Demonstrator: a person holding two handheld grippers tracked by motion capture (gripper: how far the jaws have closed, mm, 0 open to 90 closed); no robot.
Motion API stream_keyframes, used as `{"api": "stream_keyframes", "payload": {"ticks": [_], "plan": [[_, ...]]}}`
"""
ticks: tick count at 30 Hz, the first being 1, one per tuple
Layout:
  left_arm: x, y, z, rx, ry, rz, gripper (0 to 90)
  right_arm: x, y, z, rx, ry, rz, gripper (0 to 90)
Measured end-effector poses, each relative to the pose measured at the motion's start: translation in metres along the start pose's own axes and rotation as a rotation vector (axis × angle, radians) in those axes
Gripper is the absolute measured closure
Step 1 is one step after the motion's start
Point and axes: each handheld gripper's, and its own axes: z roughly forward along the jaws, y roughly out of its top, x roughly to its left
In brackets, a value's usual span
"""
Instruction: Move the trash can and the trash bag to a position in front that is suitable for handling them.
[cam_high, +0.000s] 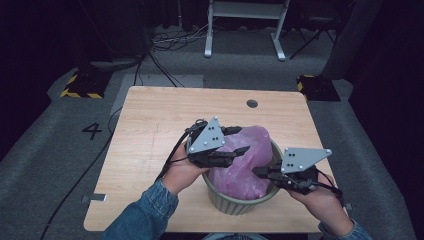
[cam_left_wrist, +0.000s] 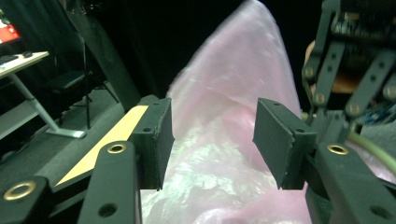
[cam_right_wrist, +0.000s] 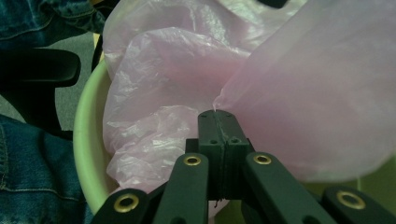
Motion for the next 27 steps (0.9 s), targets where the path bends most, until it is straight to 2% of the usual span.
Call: {"api": "stream_keyframes", "payload": {"ticks": [2, 6, 7, 10, 12, 14, 17, 20, 23, 27], "plan": [[-0.003, 0.004, 0.003, -0.011, -0.045, 0.006, 45.6, 0.001, 0.002, 0.003, 0.007, -0.002, -0.003, 90.0], [-0.013, 0.007, 0.010, 0.017, -0.073, 0.028, 44.9, 0.001, 0.006, 0.008, 0.017, -0.009, -0.007, 89.9], [-0.014, 0.006, 0.012, 0.022, -0.078, 0.029, 47.9, 0.001, 0.006, 0.008, 0.016, -0.006, -0.010, 89.9], [-0.017, 0.003, 0.015, 0.037, -0.064, 0.039, 70.0, 0.003, 0.007, 0.009, 0.018, -0.004, -0.016, 89.8], [-0.018, 0.002, 0.016, 0.052, -0.072, 0.044, 82.9, 0.003, 0.006, 0.009, 0.019, -0.007, -0.017, 89.5], [-0.022, 0.000, 0.016, 0.056, -0.071, 0.063, 89.6, 0.004, 0.006, 0.007, 0.016, -0.009, -0.016, 89.0], [-0.028, 0.000, 0.015, 0.068, -0.051, 0.104, 89.9, 0.004, 0.005, 0.004, 0.008, -0.006, -0.011, 84.5], [-0.031, -0.002, 0.015, 0.080, -0.033, 0.125, 89.9, 0.003, 0.005, -0.005, -0.025, -0.018, 0.003, 75.6], [-0.035, -0.004, 0.015, 0.094, -0.005, 0.147, 89.9, 0.000, 0.005, -0.015, -0.064, -0.049, 0.023, 68.3], [-0.044, -0.006, 0.019, 0.131, 0.037, 0.201, 89.9, -0.002, 0.006, -0.025, -0.117, -0.085, 0.060, 63.1]]}}
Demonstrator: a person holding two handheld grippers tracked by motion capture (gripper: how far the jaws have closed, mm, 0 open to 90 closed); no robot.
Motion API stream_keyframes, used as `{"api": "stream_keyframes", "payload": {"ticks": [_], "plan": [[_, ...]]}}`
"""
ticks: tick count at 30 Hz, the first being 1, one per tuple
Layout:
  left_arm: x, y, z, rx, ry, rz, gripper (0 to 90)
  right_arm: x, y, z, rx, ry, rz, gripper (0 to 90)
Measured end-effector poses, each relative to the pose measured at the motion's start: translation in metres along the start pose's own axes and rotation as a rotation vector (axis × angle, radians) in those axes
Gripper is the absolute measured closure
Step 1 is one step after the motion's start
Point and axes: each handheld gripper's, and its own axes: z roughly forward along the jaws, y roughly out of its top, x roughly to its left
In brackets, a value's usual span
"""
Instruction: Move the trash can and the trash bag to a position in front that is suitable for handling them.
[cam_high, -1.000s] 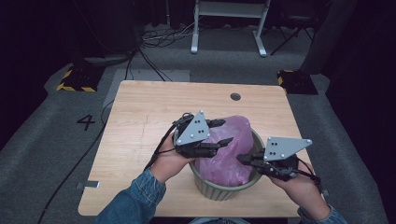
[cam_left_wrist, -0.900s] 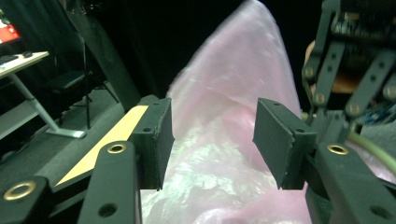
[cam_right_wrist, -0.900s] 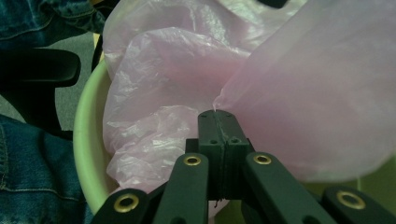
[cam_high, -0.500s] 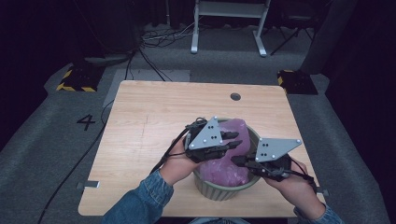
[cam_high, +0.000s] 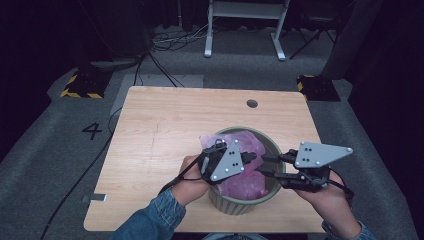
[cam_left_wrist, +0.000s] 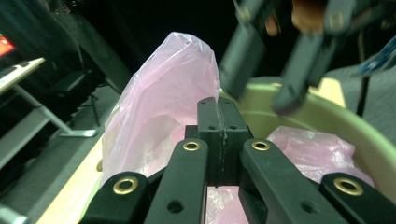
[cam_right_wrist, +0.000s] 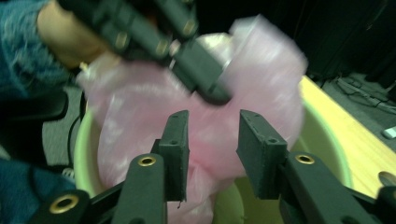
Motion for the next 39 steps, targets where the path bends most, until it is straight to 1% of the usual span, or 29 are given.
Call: {"api": "stream_keyframes", "payload": {"ticks": [1, 2, 4, 5, 7, 9, 10, 11, 13, 15, 18, 21, 22, 24, 25, 27, 29, 30, 31, 32, 33, 34, 37, 39], "plan": [[-0.002, 0.000, 0.001, 0.009, 0.001, 0.010, 89.9, 0.000, 0.001, -0.001, -0.014, -0.011, 0.007, 61.4], [-0.004, 0.000, 0.003, 0.012, -0.001, 0.011, 89.9, 0.000, 0.002, -0.002, -0.025, -0.023, 0.015, 60.1], [-0.006, 0.000, 0.005, 0.015, -0.009, 0.014, 89.8, 0.000, 0.004, -0.002, -0.036, -0.039, 0.027, 60.5], [-0.007, 0.000, 0.005, 0.013, -0.012, 0.016, 89.9, -0.001, 0.005, -0.002, -0.036, -0.050, 0.029, 62.1], [-0.008, -0.001, 0.005, 0.004, -0.018, 0.015, 89.8, -0.002, 0.005, -0.001, -0.026, -0.064, 0.043, 69.5], [-0.008, -0.001, 0.002, -0.013, -0.013, 0.021, 87.6, -0.003, 0.005, 0.000, -0.011, -0.063, 0.047, 81.7], [-0.007, -0.002, 0.001, -0.023, -0.006, 0.019, 83.3, -0.004, 0.004, 0.000, -0.007, -0.066, 0.036, 85.6], [-0.006, -0.002, -0.002, -0.037, -0.003, 0.010, 78.2, -0.003, 0.004, -0.001, -0.008, -0.070, 0.029, 87.6], [-0.003, -0.002, -0.007, -0.057, 0.005, -0.005, 73.8, -0.003, 0.002, -0.002, -0.015, -0.077, 0.008, 89.5], [0.001, -0.003, -0.011, -0.080, 0.019, -0.017, 69.1, -0.002, 0.000, -0.003, -0.015, -0.072, -0.006, 89.9], [0.005, -0.001, -0.017, -0.109, 0.024, -0.024, 68.4, -0.001, -0.001, -0.003, -0.007, -0.072, -0.027, 90.0], [0.008, 0.004, -0.020, -0.127, 0.005, -0.029, 67.2, 0.001, 0.000, -0.001, 0.001, -0.075, -0.047, 90.0], [0.008, 0.006, -0.019, -0.131, -0.006, -0.027, 67.3, 0.002, 0.000, -0.001, 0.000, -0.076, -0.053, 90.0], [0.008, 0.010, -0.018, -0.122, -0.033, -0.024, 67.5, 0.003, 0.001, 0.000, 0.002, -0.073, -0.058, 90.0], [0.009, 0.011, -0.016, -0.113, -0.045, -0.027, 67.6, 0.003, 0.001, 0.001, 0.004, -0.071, -0.060, 90.0], [0.010, 0.012, -0.012, -0.103, -0.056, -0.037, 67.8, 0.004, 0.002, 0.002, 0.005, -0.066, -0.063, 90.0], [0.013, 0.011, -0.009, -0.102, -0.074, -0.061, 68.7, 0.004, 0.002, 0.003, 0.006, -0.061, -0.069, 90.0], [0.014, 0.011, -0.008, -0.099, -0.088, -0.086, 69.6, 0.005, 0.002, 0.003, 0.005, -0.061, -0.072, 90.0], [0.016, 0.010, -0.007, -0.094, -0.110, -0.108, 71.9, 0.005, 0.002, 0.003, 0.005, -0.059, -0.075, 90.0], [0.017, 0.010, -0.007, -0.090, -0.130, -0.122, 76.3, 0.005, 0.001, 0.003, 0.005, -0.059, -0.077, 90.0], [0.018, 0.010, -0.006, -0.086, -0.138, -0.127, 83.1, 0.006, 0.001, 0.002, 0.004, -0.059, -0.079, 90.0], [0.018, 0.009, -0.007, -0.088, -0.140, -0.128, 88.8, 0.006, 0.001, 0.002, 0.004, -0.058, -0.079, 90.0], [0.018, 0.010, -0.008, -0.091, -0.130, -0.129, 89.9, 0.006, 0.000, 0.001, 0.004, -0.060, -0.081, 90.0], [0.018, 0.010, -0.009, -0.096, -0.130, -0.140, 89.9, 0.006, 0.000, 0.001, 0.003, -0.063, -0.081, 90.0]]}}
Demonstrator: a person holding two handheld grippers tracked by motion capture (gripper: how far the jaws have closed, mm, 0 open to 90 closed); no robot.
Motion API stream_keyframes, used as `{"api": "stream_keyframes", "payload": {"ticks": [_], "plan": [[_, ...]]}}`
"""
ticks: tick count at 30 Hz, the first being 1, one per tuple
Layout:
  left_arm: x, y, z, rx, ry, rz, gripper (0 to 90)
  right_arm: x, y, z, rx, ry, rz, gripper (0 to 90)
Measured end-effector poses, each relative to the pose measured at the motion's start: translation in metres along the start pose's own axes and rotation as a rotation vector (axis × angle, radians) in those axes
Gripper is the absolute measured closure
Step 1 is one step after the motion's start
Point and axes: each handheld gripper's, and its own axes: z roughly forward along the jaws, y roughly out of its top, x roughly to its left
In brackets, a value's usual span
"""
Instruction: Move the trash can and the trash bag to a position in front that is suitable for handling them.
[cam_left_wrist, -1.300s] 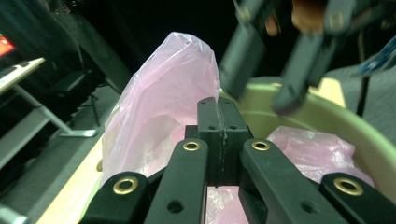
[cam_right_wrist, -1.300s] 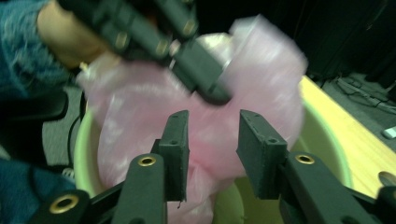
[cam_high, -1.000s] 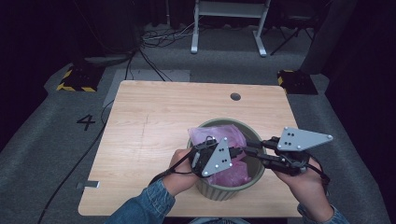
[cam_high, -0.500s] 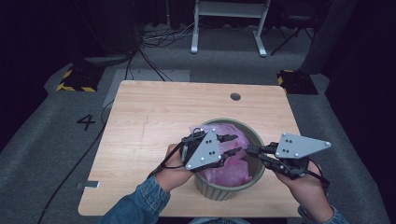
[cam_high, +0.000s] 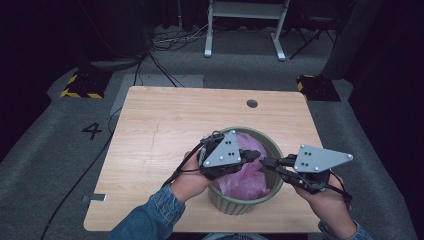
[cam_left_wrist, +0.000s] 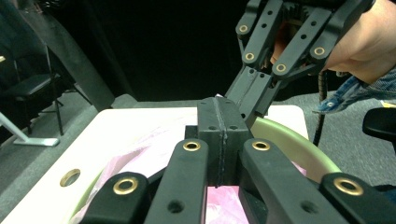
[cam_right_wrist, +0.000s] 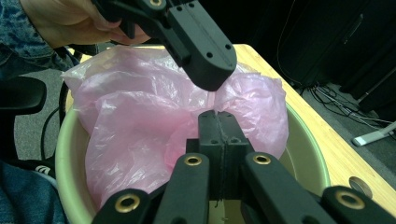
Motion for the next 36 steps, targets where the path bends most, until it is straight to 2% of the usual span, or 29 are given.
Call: {"api": "stream_keyframes", "payload": {"ticks": [8, 12, 14, 16, 18, 20, 21, 22, 23, 25, 27, 29, 30, 34, 36], "plan": [[0.003, -0.001, -0.005, -0.008, 0.016, -0.018, 89.8, -0.002, 0.000, -0.002, 0.000, -0.008, -0.005, 90.0], [0.007, -0.003, -0.011, -0.021, 0.043, -0.035, 89.8, -0.002, -0.002, -0.004, 0.012, -0.013, -0.006, 90.0], [0.009, -0.004, -0.013, -0.034, 0.033, -0.050, 89.9, -0.003, -0.004, -0.005, 0.010, -0.013, 0.001, 90.0], [0.006, -0.003, -0.011, -0.024, 0.040, -0.035, 89.9, -0.004, -0.003, -0.007, -0.009, -0.001, 0.009, 90.0], [0.003, -0.002, -0.007, -0.012, 0.038, -0.021, 89.8, -0.002, -0.001, -0.007, -0.048, -0.027, 0.017, 72.1], [0.001, -0.001, -0.004, -0.008, 0.032, -0.013, 89.8, -0.001, 0.002, -0.005, -0.066, -0.021, 0.009, 63.8], [0.000, -0.001, -0.002, -0.008, 0.027, -0.009, 89.8, 0.000, 0.003, -0.003, -0.068, -0.021, 0.011, 64.4], [-0.001, -0.001, -0.001, -0.006, 0.024, -0.006, 89.8, 0.000, 0.005, -0.001, -0.065, -0.016, 0.012, 69.8], [-0.002, -0.001, -0.001, -0.007, 0.025, -0.005, 89.8, 0.001, 0.006, 0.000, -0.057, -0.011, 0.004, 80.3], [-0.001, -0.001, -0.002, -0.009, 0.023, -0.007, 89.8, 0.002, 0.006, 0.000, -0.047, -0.028, -0.013, 89.9], [0.000, -0.002, -0.004, -0.015, 0.023, -0.012, 89.4, 0.001, 0.005, -0.001, -0.051, -0.031, -0.016, 90.0], [0.001, -0.003, -0.008, -0.038, 0.048, -0.018, 84.7, 0.003, 0.004, -0.001, -0.035, -0.041, -0.038, 90.0], [0.003, -0.003, -0.010, -0.048, 0.043, -0.030, 80.8, 0.003, 0.003, 0.000, -0.028, -0.050, -0.051, 90.0], [0.007, -0.002, -0.011, -0.048, 0.052, -0.042, 77.7, 0.006, 0.002, 0.001, -0.016, -0.057, -0.084, 90.0], [0.007, -0.001, -0.009, -0.046, 0.034, -0.043, 76.1, 0.007, 0.003, 0.002, -0.014, -0.053, -0.094, 90.0]]}}
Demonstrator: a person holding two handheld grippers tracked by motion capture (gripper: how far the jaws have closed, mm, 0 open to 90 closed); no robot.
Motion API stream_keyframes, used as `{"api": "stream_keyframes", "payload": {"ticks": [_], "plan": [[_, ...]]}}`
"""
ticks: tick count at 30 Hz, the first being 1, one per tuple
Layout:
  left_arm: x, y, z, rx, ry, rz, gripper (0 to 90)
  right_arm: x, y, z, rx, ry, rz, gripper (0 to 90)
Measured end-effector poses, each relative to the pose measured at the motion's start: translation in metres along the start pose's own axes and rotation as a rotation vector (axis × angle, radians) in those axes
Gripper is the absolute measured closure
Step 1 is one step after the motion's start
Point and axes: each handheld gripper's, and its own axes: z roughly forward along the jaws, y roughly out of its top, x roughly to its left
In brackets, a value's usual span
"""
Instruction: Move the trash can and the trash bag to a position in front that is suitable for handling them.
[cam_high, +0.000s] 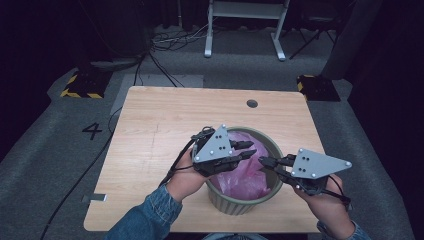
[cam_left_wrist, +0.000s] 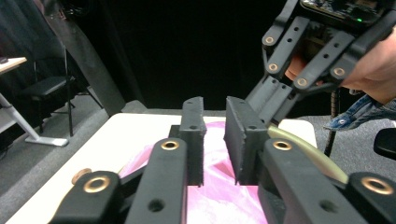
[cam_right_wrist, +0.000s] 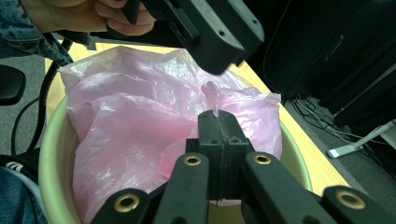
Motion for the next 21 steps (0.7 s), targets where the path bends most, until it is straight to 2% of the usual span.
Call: {"api": "stream_keyframes", "payload": {"ticks": [2, 5, 10, 12, 14, 17, 21], "plan": [[-0.0014, 0.0011, 0.0037, 0.012, -0.028, 0.005, 73.4, 0.0007, 0.0012, 0.0007, -0.003, 0.004, -0.005, 90.0], [-0.0030, -0.0001, 0.0075, 0.021, -0.047, 0.006, 69.1, 0.0002, 0.0015, 0.0000, -0.004, 0.002, -0.003, 90.0], [0.0002, -0.0030, 0.0075, 0.019, -0.077, -0.025, 68.5, -0.0027, -0.0008, -0.0032, -0.009, -0.009, 0.010, 90.0], [0.0003, -0.0028, 0.0090, 0.036, -0.089, -0.027, 72.9, -0.0025, -0.0008, -0.0035, -0.017, -0.005, 0.009, 90.0], [-0.0014, -0.0021, 0.0095, 0.049, -0.086, -0.017, 88.7, -0.0011, 0.0000, -0.0030, -0.018, -0.003, -0.001, 90.0], [-0.0032, -0.0008, 0.0087, 0.057, -0.087, -0.004, 90.0, -0.0003, 0.0000, -0.0029, -0.017, -0.007, -0.007, 90.0], [-0.0017, -0.0006, 0.0068, 0.039, -0.091, -0.034, 90.0, -0.0003, -0.0004, -0.0039, -0.026, -0.003, -0.005, 90.0]]}}
